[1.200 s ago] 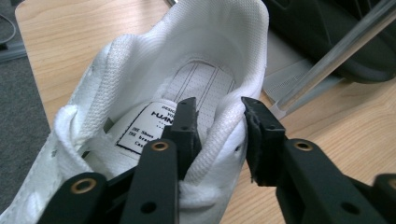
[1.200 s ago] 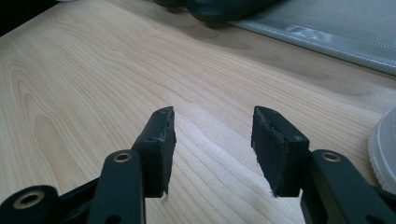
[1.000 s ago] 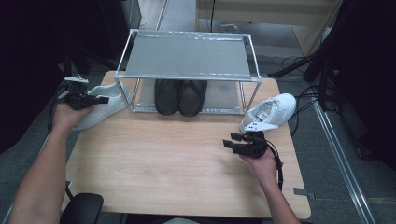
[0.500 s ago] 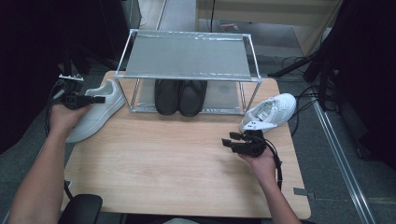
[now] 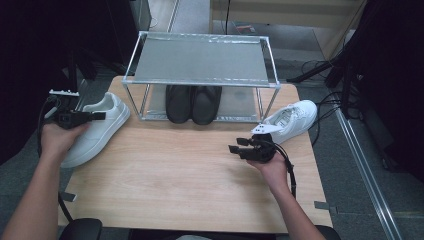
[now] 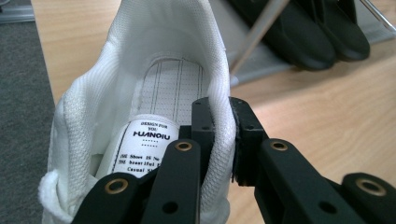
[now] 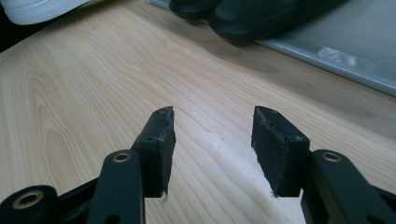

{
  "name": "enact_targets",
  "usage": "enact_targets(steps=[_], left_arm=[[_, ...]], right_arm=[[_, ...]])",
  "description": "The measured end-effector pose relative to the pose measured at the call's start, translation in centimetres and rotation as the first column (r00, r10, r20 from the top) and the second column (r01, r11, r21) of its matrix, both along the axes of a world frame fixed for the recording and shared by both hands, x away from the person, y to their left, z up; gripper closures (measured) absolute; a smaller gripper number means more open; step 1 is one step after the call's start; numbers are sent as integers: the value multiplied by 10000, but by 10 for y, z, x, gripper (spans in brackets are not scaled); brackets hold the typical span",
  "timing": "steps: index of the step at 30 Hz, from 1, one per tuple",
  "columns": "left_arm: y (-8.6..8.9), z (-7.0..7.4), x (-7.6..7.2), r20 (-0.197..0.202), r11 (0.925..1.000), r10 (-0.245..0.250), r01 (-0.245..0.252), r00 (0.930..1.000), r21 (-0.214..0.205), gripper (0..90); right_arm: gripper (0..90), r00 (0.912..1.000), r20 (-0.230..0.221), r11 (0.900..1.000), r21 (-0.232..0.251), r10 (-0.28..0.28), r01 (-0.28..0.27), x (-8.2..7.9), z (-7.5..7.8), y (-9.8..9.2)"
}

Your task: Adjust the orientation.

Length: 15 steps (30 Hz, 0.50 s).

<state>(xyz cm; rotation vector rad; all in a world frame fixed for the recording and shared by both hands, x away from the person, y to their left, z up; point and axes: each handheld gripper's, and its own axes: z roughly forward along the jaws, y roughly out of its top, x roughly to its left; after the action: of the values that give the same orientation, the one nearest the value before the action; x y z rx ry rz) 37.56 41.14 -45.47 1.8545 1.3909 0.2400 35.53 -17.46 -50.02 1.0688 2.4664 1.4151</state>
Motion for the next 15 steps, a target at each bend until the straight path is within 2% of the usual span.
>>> enact_targets(steps=[10, 13, 15], left_arm=[[-18, 5, -44, -26, 9999, -111, 111, 9999, 67, 827], [-26, 8, -56, 66, 9998, -212, 212, 9998, 2, 827], [-34, 9, -63, 324, 9997, -239, 241, 9992, -53, 827]], right_arm=[[503, 9987, -48, 9987, 95, 508, -508, 13, 2, 20], [503, 9981, -15, 9980, 164, 614, -614, 15, 2, 24], [502, 9978, -20, 9977, 149, 663, -662, 16, 3, 26]])
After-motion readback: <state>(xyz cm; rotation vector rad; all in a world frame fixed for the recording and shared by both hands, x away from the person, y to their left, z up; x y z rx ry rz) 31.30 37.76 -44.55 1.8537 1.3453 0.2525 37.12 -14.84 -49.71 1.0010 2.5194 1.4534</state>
